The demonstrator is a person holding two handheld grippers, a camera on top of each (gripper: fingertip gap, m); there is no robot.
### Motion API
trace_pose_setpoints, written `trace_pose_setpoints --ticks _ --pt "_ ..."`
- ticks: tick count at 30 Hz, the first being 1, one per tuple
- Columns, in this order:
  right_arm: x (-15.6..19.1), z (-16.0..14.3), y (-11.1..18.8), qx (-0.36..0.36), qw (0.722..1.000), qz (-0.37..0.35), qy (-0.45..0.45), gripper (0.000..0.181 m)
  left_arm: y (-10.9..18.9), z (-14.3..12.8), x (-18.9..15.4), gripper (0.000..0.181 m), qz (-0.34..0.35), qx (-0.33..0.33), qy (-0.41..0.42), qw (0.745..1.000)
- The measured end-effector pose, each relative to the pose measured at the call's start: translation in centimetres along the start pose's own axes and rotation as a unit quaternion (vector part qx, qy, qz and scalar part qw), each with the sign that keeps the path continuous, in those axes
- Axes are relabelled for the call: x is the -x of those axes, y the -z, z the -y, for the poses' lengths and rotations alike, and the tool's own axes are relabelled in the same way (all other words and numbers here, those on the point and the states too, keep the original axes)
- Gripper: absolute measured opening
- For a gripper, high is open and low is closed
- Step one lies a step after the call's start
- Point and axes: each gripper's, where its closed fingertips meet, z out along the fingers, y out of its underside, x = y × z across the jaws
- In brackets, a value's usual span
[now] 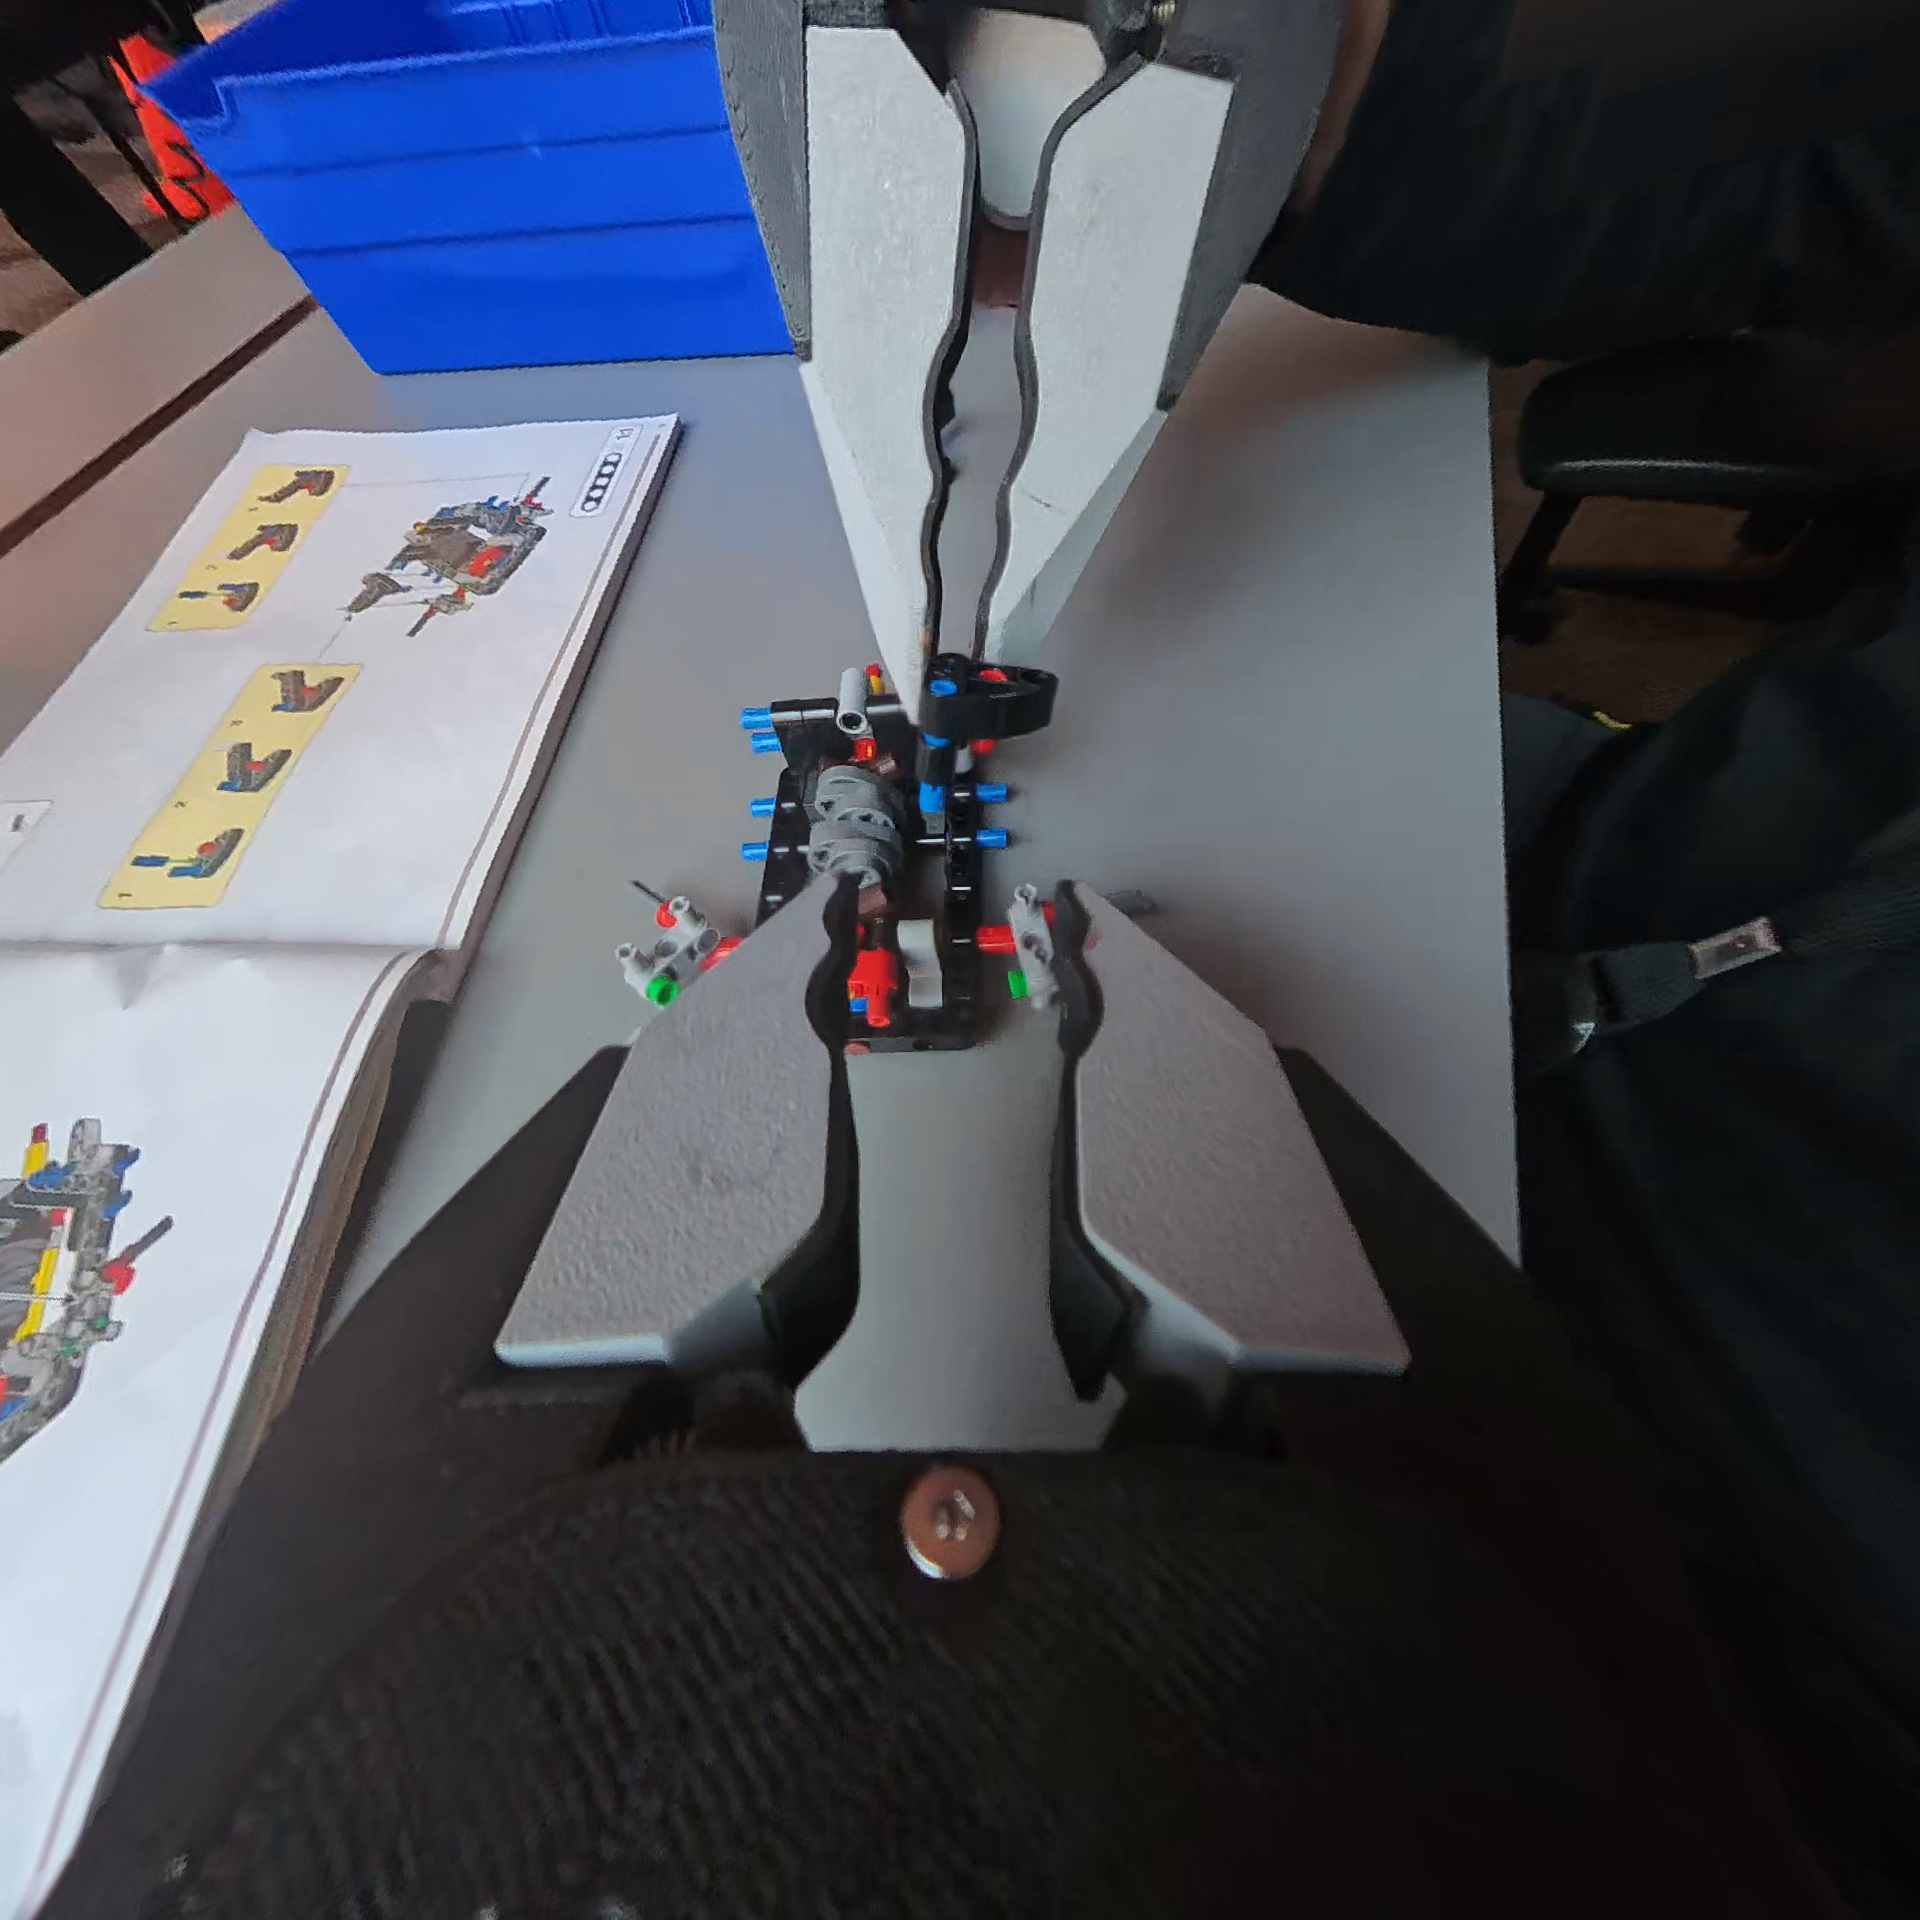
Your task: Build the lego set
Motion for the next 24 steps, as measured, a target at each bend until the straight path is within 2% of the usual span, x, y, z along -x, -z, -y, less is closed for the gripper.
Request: trace_pose_setpoints --ticks 4,9,12,20,24 --pt "0.4 0.4 -1.0 0.025 1.0 0.003 0.005 0.004 0.1 0.5 -0.4 0.037 -0.008 -0.011 0.015 1.0" --pt "0.7 -0.1 -2.3 0.051 0.999 0.01 0.011 0.004 -1.1 -0.4 -1.0 0.032 -0.012 0.01 0.014 1.0" --pt "0.5 -0.1 -2.4 0.047 0.999 0.008 0.013 0.004 -1.6 -0.9 -0.9 0.03 -0.007 0.025 0.016 1.0" --pt "0.4 -1.0 -2.9 0.06 0.998 -0.01 0.02 0.004 -2.1 -0.2 -0.6 0.022 -0.001 0.013 0.027 1.0" --pt "0.3 -0.9 -2.6 0.039 0.999 -0.019 0.027 0.004 -2.1 -0.2 -0.7 0.022 0.001 0.012 0.016 1.0"
